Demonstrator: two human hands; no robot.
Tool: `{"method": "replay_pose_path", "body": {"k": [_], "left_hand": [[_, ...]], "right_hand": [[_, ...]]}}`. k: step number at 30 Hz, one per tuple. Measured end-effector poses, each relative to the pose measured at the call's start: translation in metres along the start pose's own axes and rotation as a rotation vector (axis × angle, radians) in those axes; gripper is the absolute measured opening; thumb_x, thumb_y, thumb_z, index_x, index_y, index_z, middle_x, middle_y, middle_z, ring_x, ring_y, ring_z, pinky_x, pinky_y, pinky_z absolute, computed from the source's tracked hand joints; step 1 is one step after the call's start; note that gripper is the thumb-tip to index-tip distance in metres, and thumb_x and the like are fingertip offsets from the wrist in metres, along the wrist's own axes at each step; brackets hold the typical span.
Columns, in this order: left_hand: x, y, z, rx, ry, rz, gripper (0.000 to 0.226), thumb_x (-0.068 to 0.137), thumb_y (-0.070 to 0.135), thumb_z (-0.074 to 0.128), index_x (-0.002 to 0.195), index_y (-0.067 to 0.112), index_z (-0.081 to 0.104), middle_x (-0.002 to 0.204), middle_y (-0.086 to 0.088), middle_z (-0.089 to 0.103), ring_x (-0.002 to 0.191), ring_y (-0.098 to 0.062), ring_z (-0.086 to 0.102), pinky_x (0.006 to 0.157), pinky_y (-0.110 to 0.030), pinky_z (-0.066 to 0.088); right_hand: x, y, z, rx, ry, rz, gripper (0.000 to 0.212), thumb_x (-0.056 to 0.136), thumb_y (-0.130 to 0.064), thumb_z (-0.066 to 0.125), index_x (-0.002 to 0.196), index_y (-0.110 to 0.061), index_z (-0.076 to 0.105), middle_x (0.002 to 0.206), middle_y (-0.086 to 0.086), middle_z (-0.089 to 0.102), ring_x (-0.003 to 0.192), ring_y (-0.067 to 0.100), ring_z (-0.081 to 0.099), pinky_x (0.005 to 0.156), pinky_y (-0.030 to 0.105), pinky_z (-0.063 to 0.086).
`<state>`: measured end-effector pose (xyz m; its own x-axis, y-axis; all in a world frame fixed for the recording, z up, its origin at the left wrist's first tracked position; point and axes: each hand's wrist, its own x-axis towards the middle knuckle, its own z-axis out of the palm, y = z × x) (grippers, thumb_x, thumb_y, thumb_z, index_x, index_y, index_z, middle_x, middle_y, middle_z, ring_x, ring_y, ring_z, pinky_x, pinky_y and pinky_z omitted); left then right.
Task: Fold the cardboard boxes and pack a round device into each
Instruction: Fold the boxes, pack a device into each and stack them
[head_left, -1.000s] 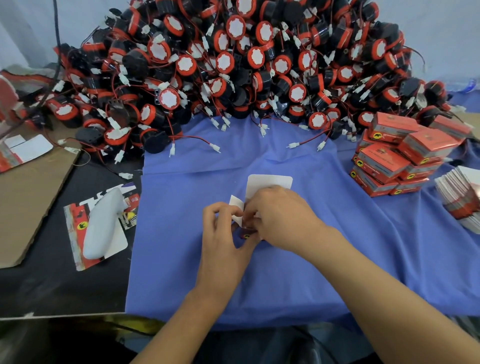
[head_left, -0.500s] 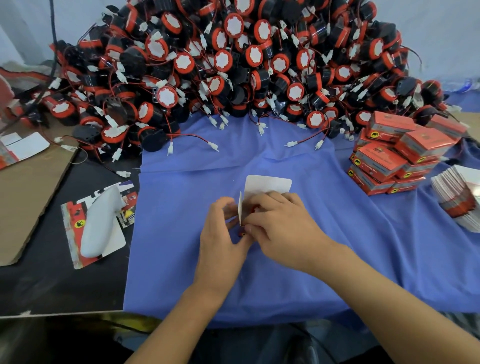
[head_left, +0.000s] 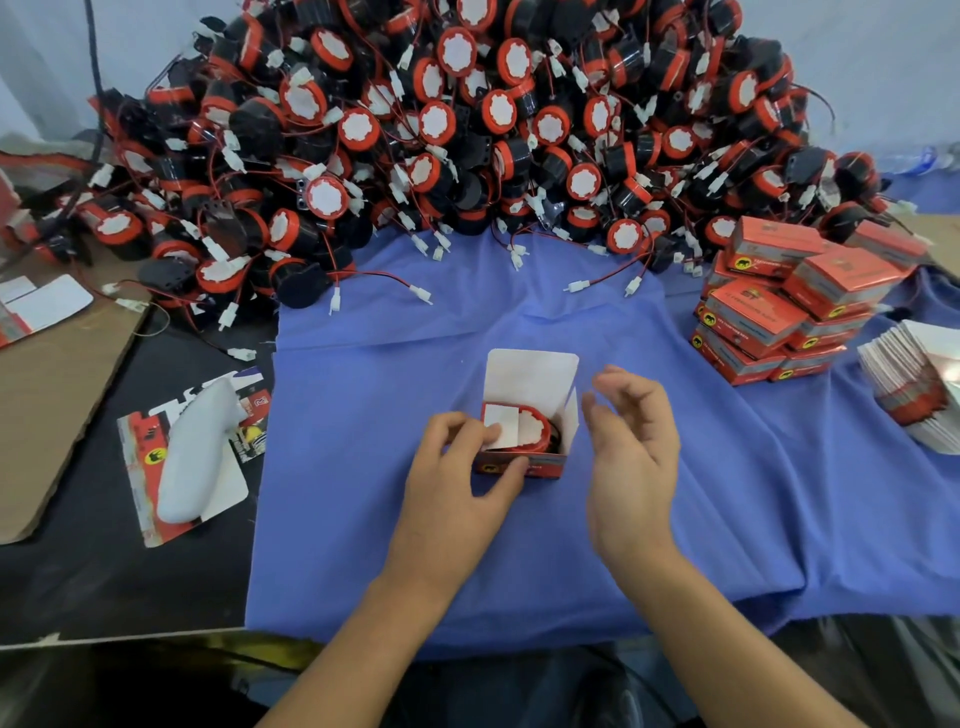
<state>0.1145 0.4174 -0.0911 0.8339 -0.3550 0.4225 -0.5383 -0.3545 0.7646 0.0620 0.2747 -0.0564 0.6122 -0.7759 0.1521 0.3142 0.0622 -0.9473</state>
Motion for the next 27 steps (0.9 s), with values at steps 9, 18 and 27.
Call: {"method": "replay_pose_path", "body": {"k": [9, 18, 27], "left_hand": [[0.004, 0.003, 0.000, -0.128, 0.001, -0.061, 0.018, 0.102, 0.032, 0.061, 0.094, 0.017, 0.068, 0.106, 0.007, 0.054, 0.092, -0.012, 0.069, 0.084, -0.036, 0.059], [0.006, 0.000, -0.005, -0.289, -0.011, -0.138, 0.045, 0.096, 0.015, 0.071, 0.123, 0.042, 0.047, 0.108, 0.018, 0.059, 0.094, -0.005, 0.069, 0.075, -0.017, 0.055], [0.006, 0.001, -0.008, -0.177, -0.105, -0.105, 0.044, 0.086, 0.020, 0.062, 0.128, 0.028, 0.070, 0.116, 0.007, 0.047, 0.100, -0.010, 0.062, 0.088, -0.017, 0.052]], "right_hand": [[0.007, 0.013, -0.022, -0.097, -0.371, 0.140, 0.041, 0.102, 0.003, 0.052, 0.132, -0.023, 0.063, 0.128, -0.002, 0.072, 0.124, 0.014, 0.064, 0.096, 0.024, 0.053], [-0.001, 0.014, -0.019, -0.326, -0.352, 0.046, 0.025, 0.100, 0.005, 0.056, 0.107, -0.016, 0.068, 0.119, -0.005, 0.069, 0.101, 0.002, 0.066, 0.080, 0.023, 0.053], [-0.006, 0.007, -0.026, -0.297, -0.501, 0.096, 0.032, 0.099, 0.006, 0.053, 0.124, -0.011, 0.063, 0.148, -0.007, 0.052, 0.129, 0.005, 0.058, 0.099, 0.026, 0.051]]}}
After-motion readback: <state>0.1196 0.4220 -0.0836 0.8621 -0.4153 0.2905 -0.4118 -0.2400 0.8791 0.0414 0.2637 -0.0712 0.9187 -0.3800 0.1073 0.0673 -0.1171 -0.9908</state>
